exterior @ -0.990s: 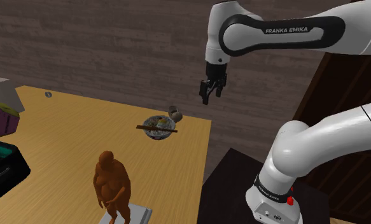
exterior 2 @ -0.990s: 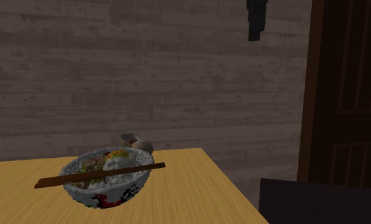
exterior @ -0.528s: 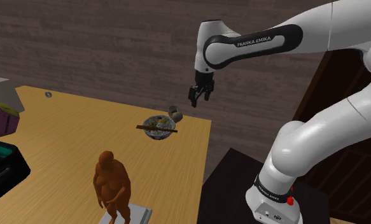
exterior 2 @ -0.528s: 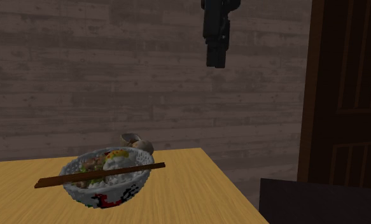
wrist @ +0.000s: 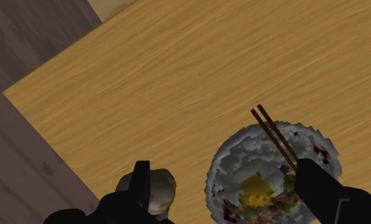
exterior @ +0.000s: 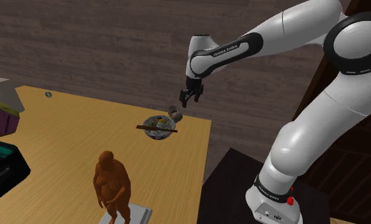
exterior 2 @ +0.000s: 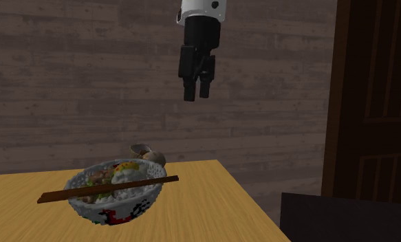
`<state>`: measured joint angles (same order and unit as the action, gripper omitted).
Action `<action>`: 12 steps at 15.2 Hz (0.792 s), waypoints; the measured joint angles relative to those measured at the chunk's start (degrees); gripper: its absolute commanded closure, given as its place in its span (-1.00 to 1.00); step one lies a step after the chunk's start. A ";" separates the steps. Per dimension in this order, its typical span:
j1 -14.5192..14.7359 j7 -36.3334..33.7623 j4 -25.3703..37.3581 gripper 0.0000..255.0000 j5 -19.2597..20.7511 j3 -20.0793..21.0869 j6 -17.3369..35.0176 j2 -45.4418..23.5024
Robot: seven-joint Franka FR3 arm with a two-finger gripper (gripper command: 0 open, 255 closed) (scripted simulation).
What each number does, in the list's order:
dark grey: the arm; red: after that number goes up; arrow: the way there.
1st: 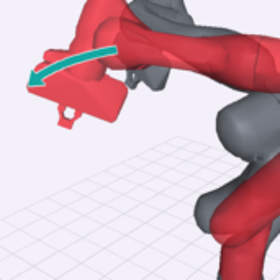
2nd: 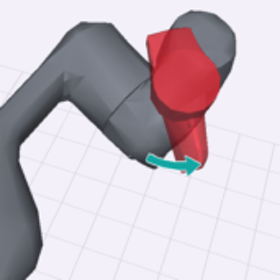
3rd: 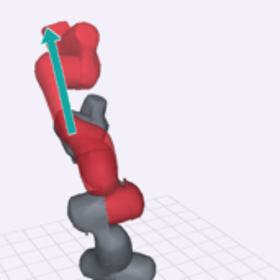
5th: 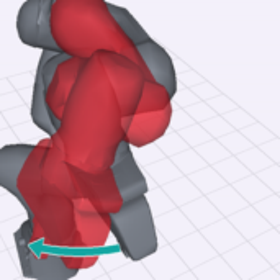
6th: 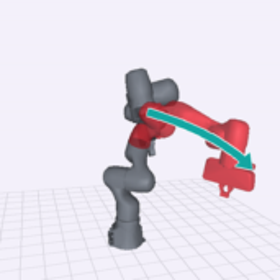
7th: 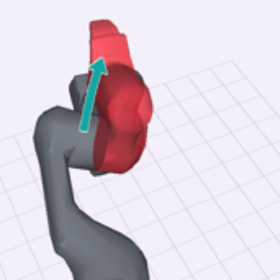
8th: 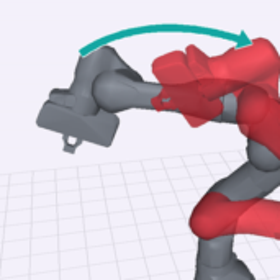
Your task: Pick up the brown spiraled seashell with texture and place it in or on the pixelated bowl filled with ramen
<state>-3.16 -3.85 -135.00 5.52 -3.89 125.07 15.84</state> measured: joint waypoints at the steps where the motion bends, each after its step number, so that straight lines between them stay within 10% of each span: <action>1: -0.06 0.28 1.05 -1.00 -0.21 -0.29 1.73 -2.36; 12: -1.99 6.37 16.83 -1.00 -5.44 -2.66 13.46 -25.47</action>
<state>-5.15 2.52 -118.17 0.08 -6.56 138.53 -9.64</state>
